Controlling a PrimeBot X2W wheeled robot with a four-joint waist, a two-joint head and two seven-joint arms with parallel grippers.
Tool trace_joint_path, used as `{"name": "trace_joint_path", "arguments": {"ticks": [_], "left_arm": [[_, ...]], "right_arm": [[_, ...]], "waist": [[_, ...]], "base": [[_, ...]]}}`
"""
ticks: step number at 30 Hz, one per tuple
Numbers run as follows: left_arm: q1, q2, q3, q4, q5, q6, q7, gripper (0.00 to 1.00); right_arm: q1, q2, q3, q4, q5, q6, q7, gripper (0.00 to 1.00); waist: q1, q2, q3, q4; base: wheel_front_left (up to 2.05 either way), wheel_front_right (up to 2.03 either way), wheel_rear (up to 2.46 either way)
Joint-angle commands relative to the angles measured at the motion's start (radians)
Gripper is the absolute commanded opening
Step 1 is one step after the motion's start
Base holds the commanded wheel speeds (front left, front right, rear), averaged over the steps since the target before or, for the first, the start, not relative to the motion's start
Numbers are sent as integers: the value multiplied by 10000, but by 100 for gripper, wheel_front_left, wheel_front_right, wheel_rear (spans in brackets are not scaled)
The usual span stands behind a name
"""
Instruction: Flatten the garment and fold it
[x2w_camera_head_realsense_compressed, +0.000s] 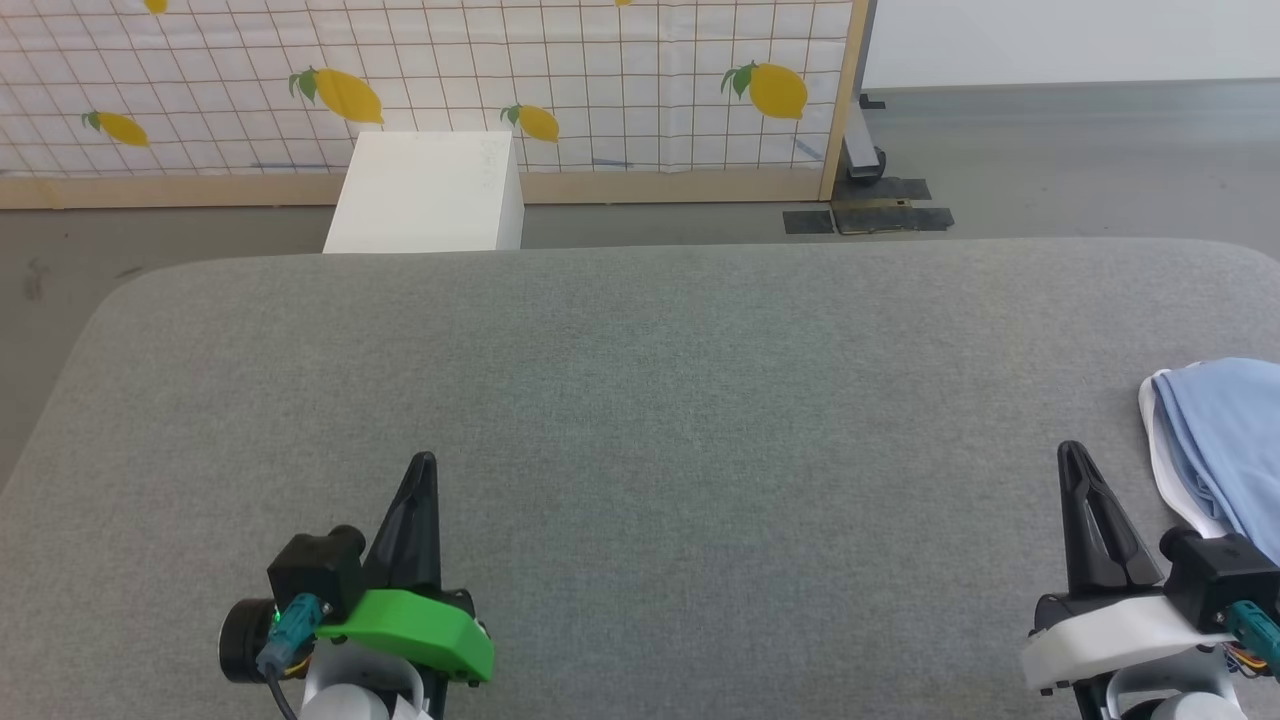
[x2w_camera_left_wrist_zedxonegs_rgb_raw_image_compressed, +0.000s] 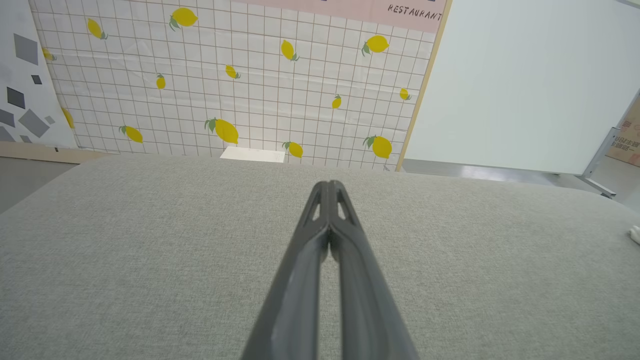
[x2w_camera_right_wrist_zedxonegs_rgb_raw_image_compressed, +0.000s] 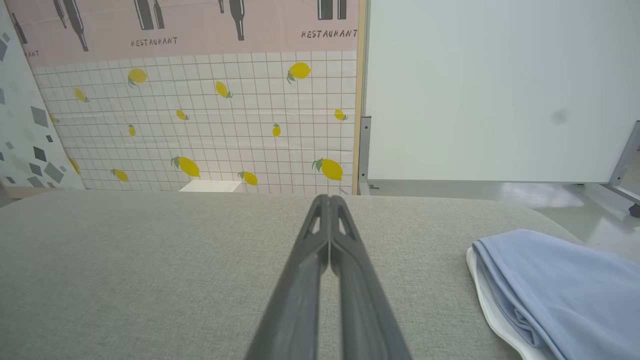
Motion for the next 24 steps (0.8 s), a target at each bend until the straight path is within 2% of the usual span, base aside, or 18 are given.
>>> {"name": "trace_joint_path", "arguments": {"ticks": [1,24], "left_arm": [[39,-3,31,-58,104,33,74,0],[150,-12,198,-414,504,125,541,0]], "right_arm": [[-15,2,28,-46,-36,-1,51,0],[-55,8,232,-193,-152,-5,449,0]], "waist": [[1,0,2,0],[1,0,15,-6]], "base": [[0,0,0],[0,0,0]]}}
